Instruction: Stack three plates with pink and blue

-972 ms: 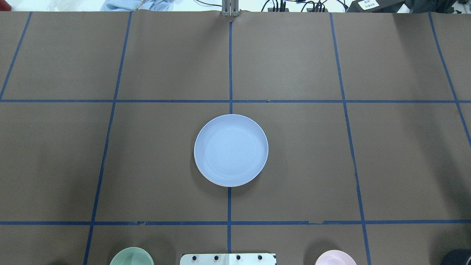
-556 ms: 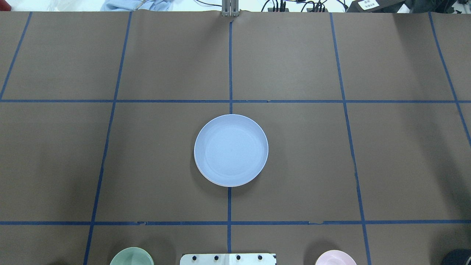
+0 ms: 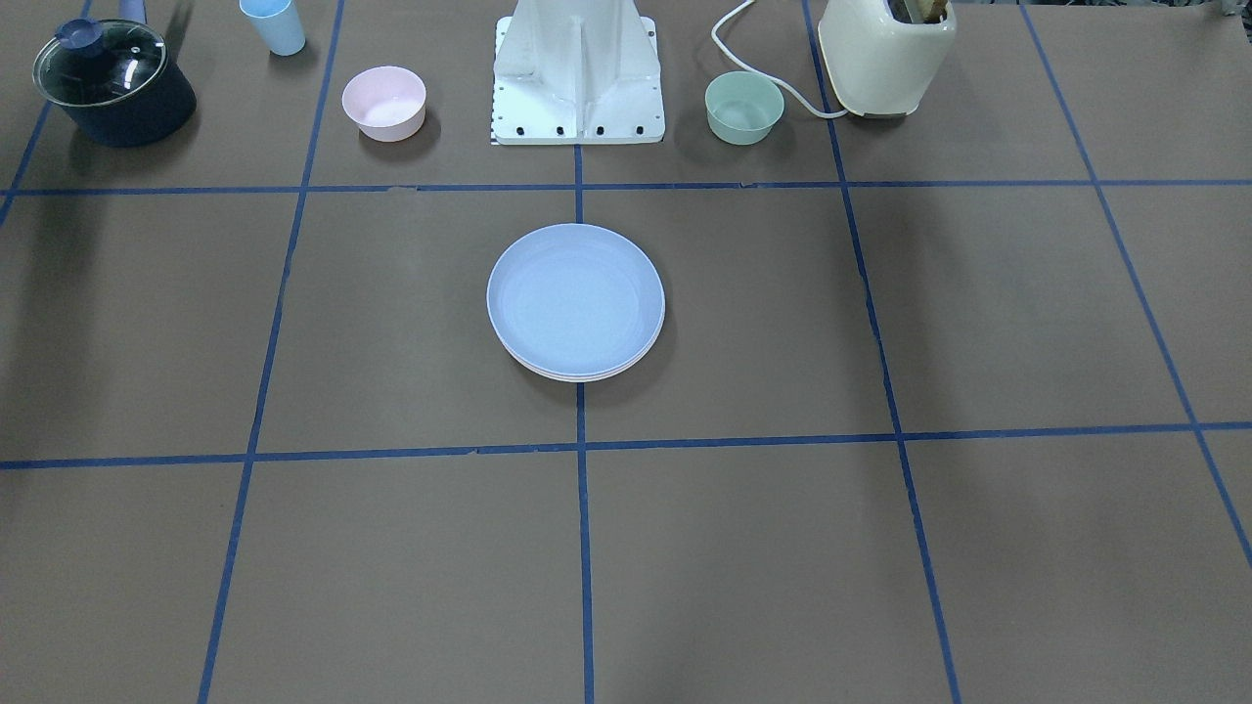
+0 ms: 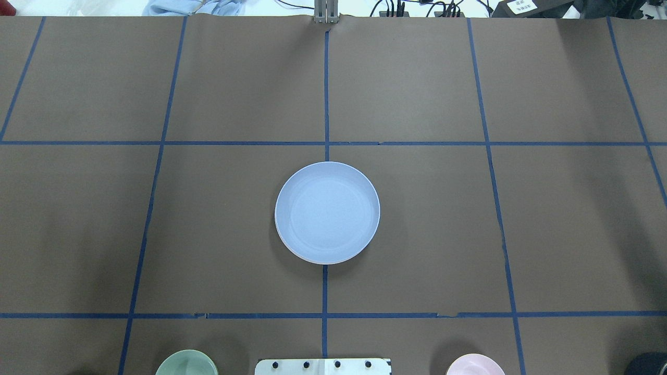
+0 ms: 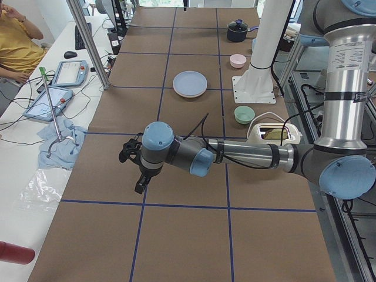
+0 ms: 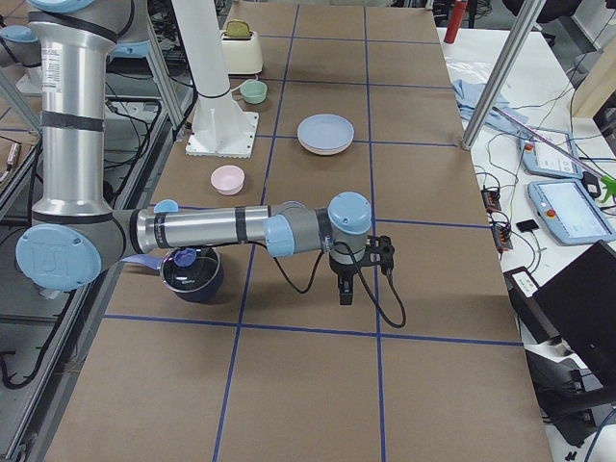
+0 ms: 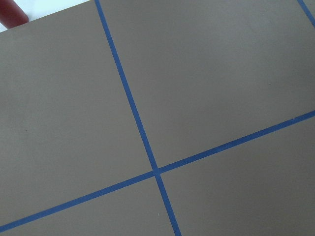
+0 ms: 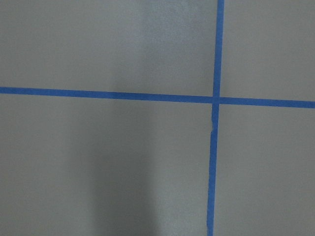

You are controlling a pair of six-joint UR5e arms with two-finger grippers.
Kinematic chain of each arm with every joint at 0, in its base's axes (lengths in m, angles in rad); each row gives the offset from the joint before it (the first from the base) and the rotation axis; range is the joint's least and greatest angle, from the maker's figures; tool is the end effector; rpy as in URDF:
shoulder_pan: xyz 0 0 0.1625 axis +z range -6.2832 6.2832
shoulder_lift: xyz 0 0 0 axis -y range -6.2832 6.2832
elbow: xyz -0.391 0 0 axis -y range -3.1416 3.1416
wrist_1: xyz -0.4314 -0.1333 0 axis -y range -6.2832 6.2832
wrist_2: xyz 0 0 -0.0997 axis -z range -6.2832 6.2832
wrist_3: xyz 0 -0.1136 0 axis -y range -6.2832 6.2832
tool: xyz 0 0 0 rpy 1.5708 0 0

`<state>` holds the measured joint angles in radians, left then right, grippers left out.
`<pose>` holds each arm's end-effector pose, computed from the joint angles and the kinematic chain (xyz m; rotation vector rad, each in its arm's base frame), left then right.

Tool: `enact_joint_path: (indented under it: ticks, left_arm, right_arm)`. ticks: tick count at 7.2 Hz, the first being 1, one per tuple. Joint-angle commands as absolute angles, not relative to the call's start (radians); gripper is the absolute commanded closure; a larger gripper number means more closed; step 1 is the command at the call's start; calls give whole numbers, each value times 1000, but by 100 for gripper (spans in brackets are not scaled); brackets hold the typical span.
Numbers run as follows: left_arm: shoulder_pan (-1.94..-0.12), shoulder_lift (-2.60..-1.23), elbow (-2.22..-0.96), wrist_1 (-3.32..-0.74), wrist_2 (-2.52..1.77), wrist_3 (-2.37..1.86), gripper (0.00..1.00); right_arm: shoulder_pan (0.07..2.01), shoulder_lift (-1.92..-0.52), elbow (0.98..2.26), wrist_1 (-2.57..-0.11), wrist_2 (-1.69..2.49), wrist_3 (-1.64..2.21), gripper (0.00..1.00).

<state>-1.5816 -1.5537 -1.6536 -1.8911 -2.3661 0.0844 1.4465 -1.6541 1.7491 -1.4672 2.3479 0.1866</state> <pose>-0.0581 -0.5455 0.5613 0.4028 0.7678 0.2224 -0.0101 -0.5134 0.5710 0.0663 -0.7941 -0.0182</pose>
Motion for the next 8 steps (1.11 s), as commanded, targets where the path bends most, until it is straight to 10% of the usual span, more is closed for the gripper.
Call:
enact_joint_path:
  ticks: [1, 8]
  left_arm:
    - [-1582, -1551, -1651, -1891, -2368, 84, 0]
    - [-1578, -1552, -1649, -1894, -2367, 86, 0]
  right_arm:
    - [1447, -1666, 1755, -1459, 2353, 187, 0]
    - [1447, -1667, 1750, -1460, 2339, 186, 0]
